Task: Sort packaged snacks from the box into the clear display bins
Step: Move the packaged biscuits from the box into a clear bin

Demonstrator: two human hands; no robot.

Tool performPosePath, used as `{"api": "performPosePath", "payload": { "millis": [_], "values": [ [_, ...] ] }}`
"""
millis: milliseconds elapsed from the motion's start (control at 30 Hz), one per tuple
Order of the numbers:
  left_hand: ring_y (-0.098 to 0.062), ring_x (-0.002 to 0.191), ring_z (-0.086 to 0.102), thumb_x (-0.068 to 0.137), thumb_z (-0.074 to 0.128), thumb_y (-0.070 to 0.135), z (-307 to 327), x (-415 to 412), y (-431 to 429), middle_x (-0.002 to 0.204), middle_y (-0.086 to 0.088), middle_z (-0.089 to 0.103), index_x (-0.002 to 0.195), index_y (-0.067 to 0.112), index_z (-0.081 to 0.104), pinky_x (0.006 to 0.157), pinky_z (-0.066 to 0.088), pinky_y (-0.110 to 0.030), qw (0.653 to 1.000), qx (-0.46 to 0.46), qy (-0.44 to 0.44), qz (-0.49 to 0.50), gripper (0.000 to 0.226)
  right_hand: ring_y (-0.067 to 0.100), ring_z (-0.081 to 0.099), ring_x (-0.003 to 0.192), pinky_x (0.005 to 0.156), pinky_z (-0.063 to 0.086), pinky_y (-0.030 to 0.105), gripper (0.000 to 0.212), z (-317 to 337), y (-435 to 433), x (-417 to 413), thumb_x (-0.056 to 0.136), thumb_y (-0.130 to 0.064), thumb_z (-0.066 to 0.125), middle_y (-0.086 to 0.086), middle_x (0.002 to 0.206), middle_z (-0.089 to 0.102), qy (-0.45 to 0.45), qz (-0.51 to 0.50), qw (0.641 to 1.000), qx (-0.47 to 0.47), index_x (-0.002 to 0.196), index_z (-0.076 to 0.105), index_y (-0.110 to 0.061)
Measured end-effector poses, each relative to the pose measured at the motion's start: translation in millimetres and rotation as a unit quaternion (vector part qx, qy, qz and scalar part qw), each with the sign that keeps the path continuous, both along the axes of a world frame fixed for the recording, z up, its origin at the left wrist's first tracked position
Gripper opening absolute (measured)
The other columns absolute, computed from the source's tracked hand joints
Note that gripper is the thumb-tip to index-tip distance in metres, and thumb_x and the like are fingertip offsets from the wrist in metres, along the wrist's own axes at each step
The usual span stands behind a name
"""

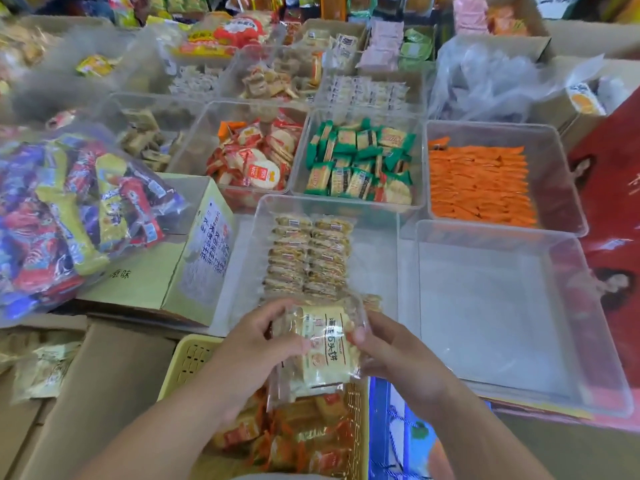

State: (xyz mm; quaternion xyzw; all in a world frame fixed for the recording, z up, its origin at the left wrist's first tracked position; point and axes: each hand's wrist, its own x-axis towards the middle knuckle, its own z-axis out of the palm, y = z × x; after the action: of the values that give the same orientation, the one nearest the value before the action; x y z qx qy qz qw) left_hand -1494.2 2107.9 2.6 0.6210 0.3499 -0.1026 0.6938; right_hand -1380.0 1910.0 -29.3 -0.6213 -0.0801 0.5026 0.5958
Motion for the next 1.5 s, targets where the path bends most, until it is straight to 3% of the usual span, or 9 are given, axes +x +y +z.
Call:
{"api": "performPosePath", "payload": {
  "millis": [67, 300, 500, 600, 767, 900, 1033, 1300, 1500],
  "values": [
    [-0.032, 0.107, 0.074, 0.055, 0.085, 0.032, -6.8, 0.4, 9.1, 0.116, -0.006, 0.077, 0.109, 0.045, 0.072, 0.098, 0.053, -0.060, 0.999, -0.039, -0.009, -0.011, 0.058, 0.027, 0.071, 0.103, 0.084, 0.056, 0.039, 0.065, -4.1, -0.1, 1.4, 0.074, -0.055, 0.074, 0.006, 0.121, 0.071, 0.014, 0.008, 1.000, 0.006, 0.128, 0.061, -0.020],
    [-0.038, 0.102, 0.075, 0.058, 0.082, 0.019, -29.7, 3.4, 29.1, 0.113, -0.019, 0.076, 0.108, 0.031, 0.075, 0.072, 0.062, -0.041, 0.986, -0.157, -0.058, -0.001, 0.052, 0.012, 0.046, 0.067, 0.057, 0.034, 0.020, 0.057, -13.8, 4.7, 9.8, 0.079, -0.046, 0.077, 0.003, 0.094, 0.068, 0.015, 0.031, 0.999, 0.024, 0.127, 0.061, -0.022],
    [-0.032, 0.098, 0.077, 0.072, 0.070, 0.012, -50.6, 17.4, 46.4, 0.112, -0.015, 0.077, 0.105, 0.030, 0.077, 0.066, 0.062, -0.040, 0.982, -0.140, -0.100, 0.084, 0.039, 0.023, 0.064, 0.078, 0.063, 0.054, 0.024, 0.019, -15.2, 12.2, 34.8, 0.087, -0.023, 0.072, 0.001, 0.096, 0.075, -0.041, -0.092, 0.992, -0.073, 0.106, 0.074, -0.027],
    [-0.032, 0.091, 0.078, 0.071, 0.073, 0.020, -61.8, 24.2, 61.0, 0.106, -0.011, 0.079, 0.099, 0.039, 0.076, 0.059, 0.062, -0.040, 0.981, -0.069, -0.105, 0.151, 0.034, 0.020, 0.072, 0.091, 0.072, 0.058, 0.025, 0.025, -9.6, 16.0, 63.3, 0.093, -0.008, 0.066, -0.008, 0.098, 0.077, -0.191, -0.122, 0.967, -0.112, 0.107, 0.070, -0.029],
    [-0.026, 0.059, 0.073, 0.068, 0.076, 0.028, -82.8, 17.8, 67.8, 0.100, -0.007, 0.080, 0.102, 0.044, 0.073, 0.045, 0.056, -0.033, 0.982, -0.011, -0.084, 0.169, 0.037, 0.022, 0.059, 0.090, 0.073, 0.050, 0.030, 0.023, -0.3, 29.8, 101.4, 0.093, -0.013, 0.064, -0.006, 0.097, 0.069, -0.629, 0.118, 0.733, -0.229, 0.113, 0.067, -0.024],
    [-0.032, 0.084, 0.077, 0.071, 0.075, 0.027, -90.6, 16.1, 68.0, 0.105, -0.005, 0.079, 0.109, 0.035, 0.072, 0.063, 0.061, -0.044, 0.981, -0.007, -0.081, 0.176, 0.039, 0.027, 0.054, 0.104, 0.084, 0.044, 0.037, 0.043, -7.4, 52.4, 114.4, 0.089, -0.004, 0.050, 0.000, 0.108, 0.061, -0.681, 0.335, 0.548, -0.351, 0.124, 0.057, -0.027],
    [-0.035, 0.084, 0.076, 0.073, 0.074, 0.025, -92.1, 16.9, 69.5, 0.106, -0.007, 0.078, 0.104, 0.036, 0.074, 0.075, 0.059, -0.053, 0.981, -0.003, -0.084, 0.175, 0.033, 0.028, 0.054, 0.106, 0.088, 0.042, 0.039, 0.036, -26.0, 69.2, 110.6, 0.092, -0.010, 0.051, 0.004, 0.109, 0.061, -0.680, 0.389, 0.482, -0.392, 0.124, 0.060, -0.023],
    [-0.031, 0.072, 0.076, 0.073, 0.074, 0.024, -93.3, 14.0, 71.4, 0.105, -0.003, 0.078, 0.102, 0.037, 0.074, 0.048, 0.057, -0.032, 0.983, -0.010, -0.103, 0.153, 0.032, 0.025, 0.052, 0.073, 0.071, 0.037, 0.035, 0.011, -65.7, 86.7, 109.9, 0.096, -0.018, 0.053, -0.001, 0.082, 0.066, -0.628, 0.421, 0.487, -0.437, 0.096, 0.065, -0.020],
    [-0.032, 0.093, 0.077, 0.072, 0.073, 0.023, -99.7, 14.3, 73.4, 0.107, -0.001, 0.079, 0.102, 0.039, 0.074, 0.070, 0.061, -0.048, 0.985, -0.004, -0.097, 0.145, 0.034, 0.017, 0.050, 0.057, 0.047, 0.035, 0.031, 0.017, -79.1, 96.4, 115.1, 0.094, -0.007, 0.050, -0.002, 0.069, 0.054, -0.553, 0.491, 0.498, -0.454, 0.096, 0.065, -0.014]
  ]
}}
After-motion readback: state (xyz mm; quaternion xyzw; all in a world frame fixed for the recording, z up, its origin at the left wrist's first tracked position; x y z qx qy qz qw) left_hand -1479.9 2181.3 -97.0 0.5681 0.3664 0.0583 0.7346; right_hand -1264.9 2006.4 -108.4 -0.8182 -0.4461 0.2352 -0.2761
